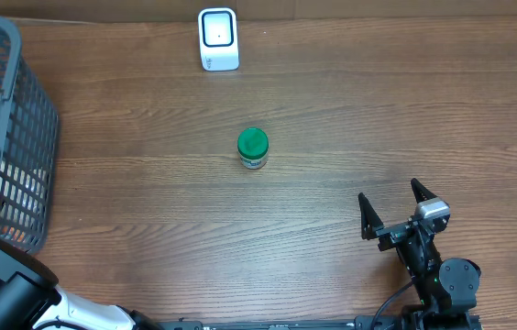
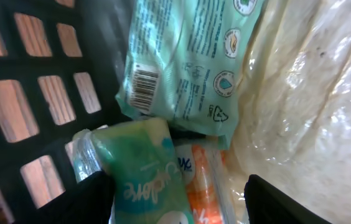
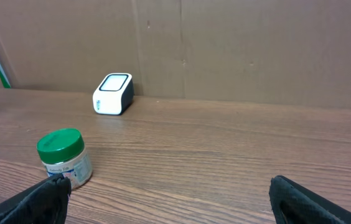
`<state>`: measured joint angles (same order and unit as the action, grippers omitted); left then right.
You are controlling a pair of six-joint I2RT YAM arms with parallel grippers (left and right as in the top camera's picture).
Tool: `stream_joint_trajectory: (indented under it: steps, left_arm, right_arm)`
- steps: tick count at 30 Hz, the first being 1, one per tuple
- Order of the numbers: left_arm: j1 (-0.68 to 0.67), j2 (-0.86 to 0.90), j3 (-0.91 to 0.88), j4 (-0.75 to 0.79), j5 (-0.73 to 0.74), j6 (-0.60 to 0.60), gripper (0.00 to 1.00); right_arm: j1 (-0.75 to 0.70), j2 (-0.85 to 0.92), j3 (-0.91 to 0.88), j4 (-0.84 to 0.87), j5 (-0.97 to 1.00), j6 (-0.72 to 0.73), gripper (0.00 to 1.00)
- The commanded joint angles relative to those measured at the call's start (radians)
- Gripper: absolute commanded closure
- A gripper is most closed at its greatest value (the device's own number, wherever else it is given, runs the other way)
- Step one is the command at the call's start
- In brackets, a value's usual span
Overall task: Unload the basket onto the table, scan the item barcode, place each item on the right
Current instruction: 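Return the left gripper into the basket toward the tan bag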
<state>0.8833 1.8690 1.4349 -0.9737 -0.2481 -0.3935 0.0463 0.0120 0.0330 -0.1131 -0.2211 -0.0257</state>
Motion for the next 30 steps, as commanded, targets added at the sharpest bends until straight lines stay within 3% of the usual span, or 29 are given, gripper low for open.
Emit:
stream_joint_trajectory:
  steps: [1, 5, 7, 16, 20, 30]
  left_arm:
    - [0.006, 0.008, -0.04, 0.022, -0.032, -0.014, 0.37]
    - [0.005, 0.008, -0.041, 0.038, -0.019, -0.014, 0.55]
    - [0.002, 0.008, -0.043, 0.045, -0.013, -0.014, 0.56]
    - [-0.008, 0.008, -0.047, 0.169, 0.126, -0.007, 0.46]
    - [-0.013, 0.008, -0.048, 0.246, 0.226, 0.05, 0.43]
    - [-0.061, 0.008, -0.048, 0.341, 0.23, 0.108, 0.36]
  right_arm:
    - [0.005, -0.009, -0.006, 0.007, 0.0, 0.006, 0.0]
    - [0.005, -0.009, -0.006, 0.007, 0.0, 0.006, 0.0]
    - [0.005, -0.009, -0.006, 0.007, 0.0, 0.006, 0.0]
    - [0.005, -0.009, -0.006, 0.007, 0.0, 0.006, 0.0]
    - [0.005, -0.009, -0.006, 0.007, 0.0, 0.006, 0.0]
    - [0.005, -0.009, -0.006, 0.007, 0.0, 0.006, 0.0]
